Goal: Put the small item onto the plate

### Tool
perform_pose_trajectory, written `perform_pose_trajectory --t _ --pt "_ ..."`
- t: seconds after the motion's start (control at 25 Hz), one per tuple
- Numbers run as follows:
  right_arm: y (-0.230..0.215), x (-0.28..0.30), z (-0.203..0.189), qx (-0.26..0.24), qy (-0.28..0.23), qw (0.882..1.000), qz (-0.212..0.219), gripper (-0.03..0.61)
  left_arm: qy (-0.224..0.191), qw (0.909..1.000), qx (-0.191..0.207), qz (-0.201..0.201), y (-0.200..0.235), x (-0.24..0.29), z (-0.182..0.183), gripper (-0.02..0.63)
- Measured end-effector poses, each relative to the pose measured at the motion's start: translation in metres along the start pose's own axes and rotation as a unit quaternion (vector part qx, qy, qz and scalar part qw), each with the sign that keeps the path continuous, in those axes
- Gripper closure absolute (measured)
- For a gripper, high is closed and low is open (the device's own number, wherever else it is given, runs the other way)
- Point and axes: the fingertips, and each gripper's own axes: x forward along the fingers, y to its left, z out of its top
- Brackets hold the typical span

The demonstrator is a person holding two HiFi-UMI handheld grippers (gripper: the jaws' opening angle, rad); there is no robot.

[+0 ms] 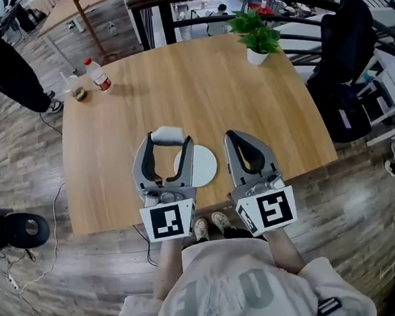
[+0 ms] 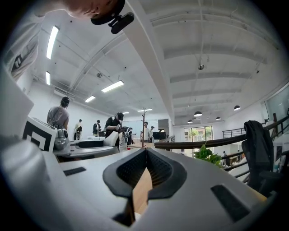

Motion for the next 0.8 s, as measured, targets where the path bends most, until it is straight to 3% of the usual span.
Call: perform_pose_trajectory --t 0.2,0.56,0.8 --pt "-0.001 -0.008 -0.022 0.008 0.03 0.999 -0.011 0.56 0.08 0.9962 -0.003 -0.033 -0.012 0.012 -0.049 0.308" --pt "-0.013 -0.026 -0.052 0.028 0.069 0.996 -0.039 0.561 0.197 0.9781 -0.007 -0.065 -0.025 0.021 -0.129 0.308" --pt "-0.02 -0.036 -0.074 0.042 0.097 0.993 -0.056 0.56 0.294 0.9516 -0.013 -0.089 -0.042 0.013 -0.197 0.308"
